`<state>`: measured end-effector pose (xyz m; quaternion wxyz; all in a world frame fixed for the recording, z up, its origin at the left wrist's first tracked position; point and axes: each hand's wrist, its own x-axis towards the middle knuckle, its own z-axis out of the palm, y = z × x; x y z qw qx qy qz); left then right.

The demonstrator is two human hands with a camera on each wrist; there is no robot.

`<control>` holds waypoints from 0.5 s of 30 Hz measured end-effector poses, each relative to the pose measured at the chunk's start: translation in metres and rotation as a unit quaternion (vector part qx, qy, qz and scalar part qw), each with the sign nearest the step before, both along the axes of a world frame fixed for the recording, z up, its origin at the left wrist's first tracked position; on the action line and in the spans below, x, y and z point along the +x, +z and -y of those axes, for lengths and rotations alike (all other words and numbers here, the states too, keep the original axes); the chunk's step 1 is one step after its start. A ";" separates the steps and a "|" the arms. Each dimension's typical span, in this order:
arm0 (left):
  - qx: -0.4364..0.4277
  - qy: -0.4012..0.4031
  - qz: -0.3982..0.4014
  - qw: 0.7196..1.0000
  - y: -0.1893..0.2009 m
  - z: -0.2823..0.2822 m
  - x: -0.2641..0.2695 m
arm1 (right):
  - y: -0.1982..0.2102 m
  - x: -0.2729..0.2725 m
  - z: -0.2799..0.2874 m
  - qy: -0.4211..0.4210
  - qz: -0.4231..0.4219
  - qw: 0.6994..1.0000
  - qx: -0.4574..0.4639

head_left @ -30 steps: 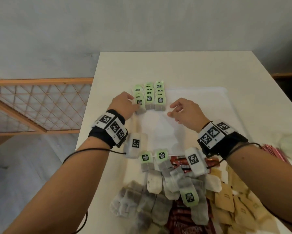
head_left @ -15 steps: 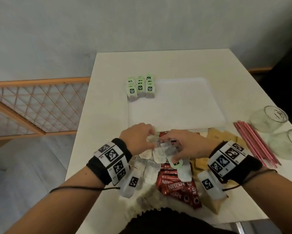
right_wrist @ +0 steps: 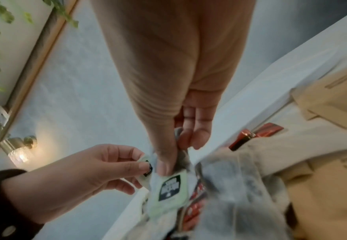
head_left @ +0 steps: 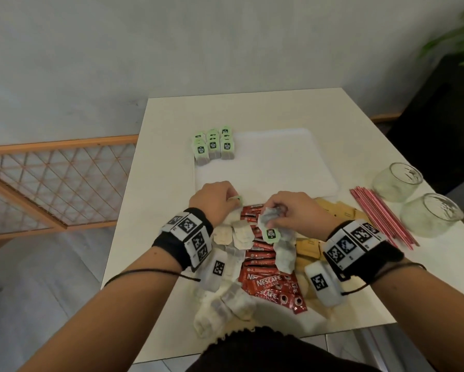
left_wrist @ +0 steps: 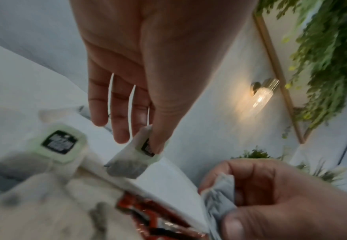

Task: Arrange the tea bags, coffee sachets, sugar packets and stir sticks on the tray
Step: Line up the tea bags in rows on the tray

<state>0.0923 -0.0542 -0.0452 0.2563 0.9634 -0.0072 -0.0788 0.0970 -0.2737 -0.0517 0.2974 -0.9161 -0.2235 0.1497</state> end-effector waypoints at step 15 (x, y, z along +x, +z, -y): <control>0.095 -0.079 -0.104 0.987 0.004 0.024 -0.024 | 0.001 -0.031 0.051 -0.104 0.075 0.992 0.023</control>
